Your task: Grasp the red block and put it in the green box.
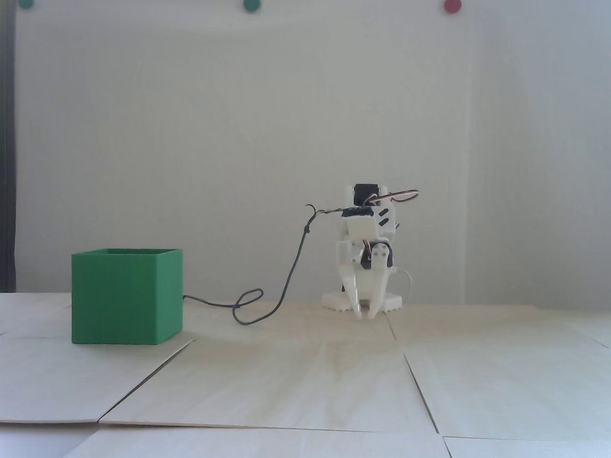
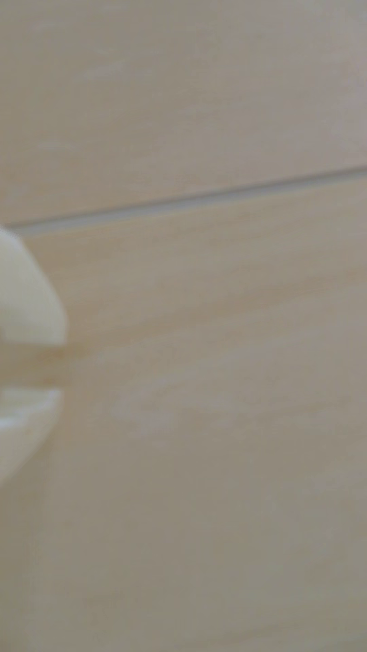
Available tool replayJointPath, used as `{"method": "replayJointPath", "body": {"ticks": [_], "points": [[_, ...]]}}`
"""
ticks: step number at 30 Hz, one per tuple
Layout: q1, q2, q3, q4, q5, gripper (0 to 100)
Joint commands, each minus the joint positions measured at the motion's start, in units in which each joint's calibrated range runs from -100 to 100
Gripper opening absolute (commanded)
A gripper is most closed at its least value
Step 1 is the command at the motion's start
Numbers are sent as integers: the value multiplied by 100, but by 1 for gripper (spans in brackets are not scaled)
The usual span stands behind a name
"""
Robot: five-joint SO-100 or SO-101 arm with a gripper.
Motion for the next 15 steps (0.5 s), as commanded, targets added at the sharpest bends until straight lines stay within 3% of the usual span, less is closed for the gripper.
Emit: {"method": "replayJointPath", "body": {"ticks": [1, 9, 15], "points": [[1, -115, 91, 211, -35, 3], [74, -115, 91, 211, -35, 3], [1320, -115, 91, 211, -30, 3]]}}
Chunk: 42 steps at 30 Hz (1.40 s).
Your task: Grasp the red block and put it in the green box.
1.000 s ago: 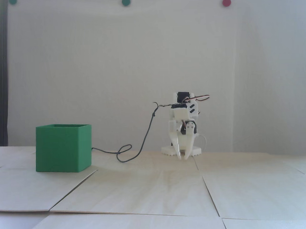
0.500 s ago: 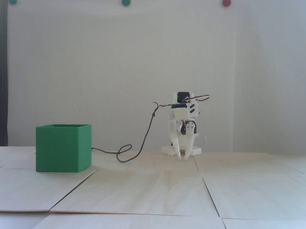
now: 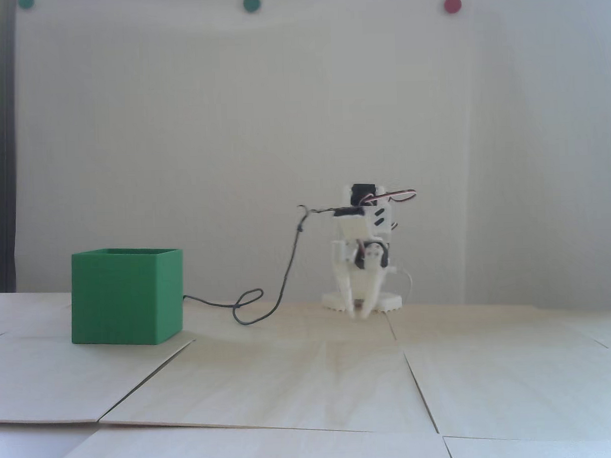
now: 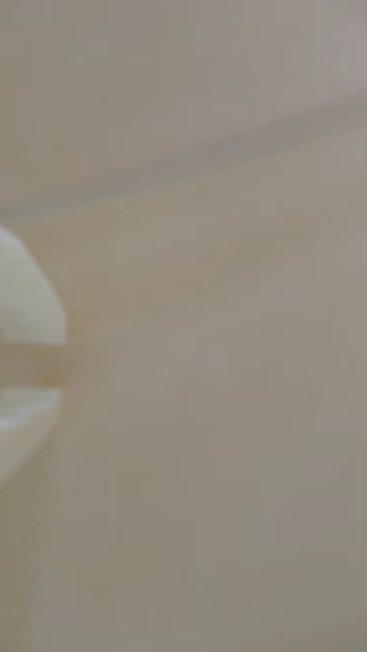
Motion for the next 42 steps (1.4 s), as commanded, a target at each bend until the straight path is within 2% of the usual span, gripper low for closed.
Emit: {"method": "replayJointPath", "body": {"ticks": [1, 42], "points": [[719, -115, 91, 211, -30, 3], [727, -115, 91, 211, -30, 3]]}}
